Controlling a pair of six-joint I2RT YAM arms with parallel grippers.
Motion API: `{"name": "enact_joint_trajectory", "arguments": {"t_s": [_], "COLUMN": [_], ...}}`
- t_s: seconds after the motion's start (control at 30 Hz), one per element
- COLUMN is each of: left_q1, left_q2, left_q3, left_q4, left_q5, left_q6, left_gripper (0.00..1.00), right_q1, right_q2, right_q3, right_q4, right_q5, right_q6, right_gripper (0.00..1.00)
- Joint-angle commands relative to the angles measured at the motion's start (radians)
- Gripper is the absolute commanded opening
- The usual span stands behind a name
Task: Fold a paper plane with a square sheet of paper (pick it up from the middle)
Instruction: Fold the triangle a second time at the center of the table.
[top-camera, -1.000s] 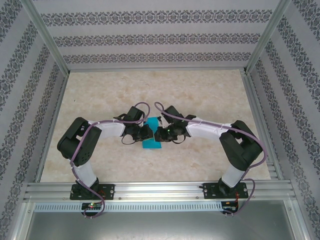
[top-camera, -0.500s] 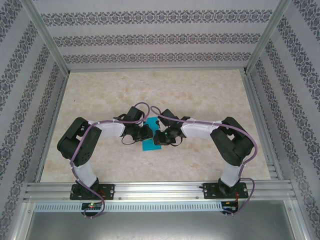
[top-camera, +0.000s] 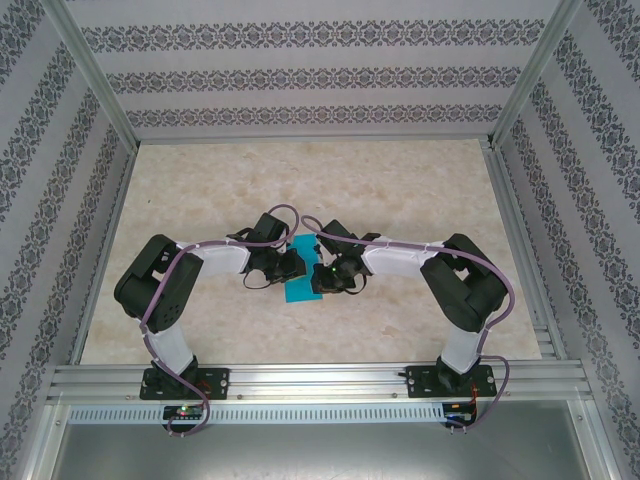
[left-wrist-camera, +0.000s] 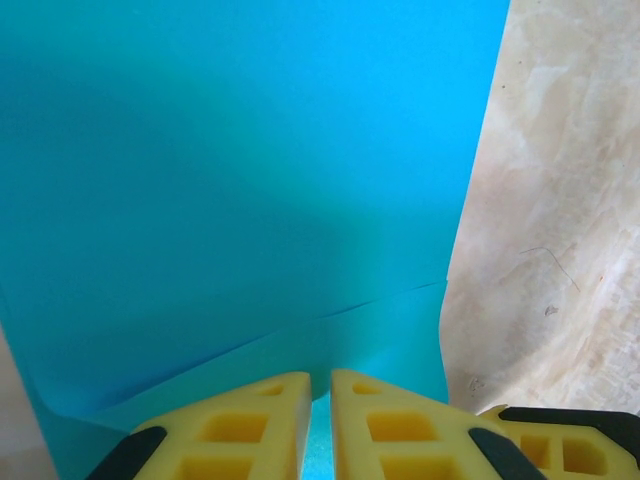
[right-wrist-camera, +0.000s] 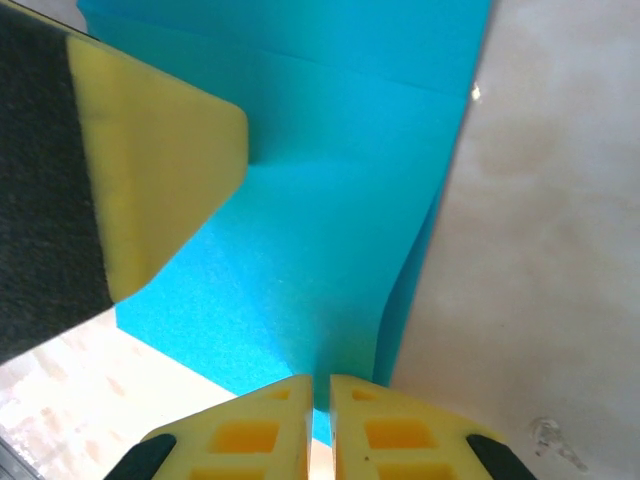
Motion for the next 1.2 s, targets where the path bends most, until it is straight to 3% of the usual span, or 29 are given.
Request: {"name": "enact_joint_trajectory", "arguments": {"t_s": [0.0, 0.4, 0.73, 1.17], "left_q1": [-0.012, -0.012, -0.011, -0.012], "left_q2": [0.04, 0.039, 0.037, 0.037], "left_q3": [-0.045, -0.053, -0.059, -0.068], "left_q4": [-0.061, -0.05, -0.038, -0.025], "left_q5": [-0.082, -0.08, -0.08, -0.075], "left_q6": [-0.012, -0.018, -0.031, -0.04], "left_gripper": [0.16, 0.16, 0.14, 0.13], "right_q1": [0.014, 0.026, 0.085, 0.087], "right_q2": [0.006, -0.113, -0.014, 0.032], "right_q3": [-0.004, 0.01, 0.073, 0.082], "right_q4": [-0.044, 0.009, 0.017, -0.023], "right_q5": [0.024, 0.025, 0.123, 0.168], "right_q6": [-0.036, -0.025, 0.058, 0.103], "right_gripper": [0.13, 0.13, 0.08, 0.07]}}
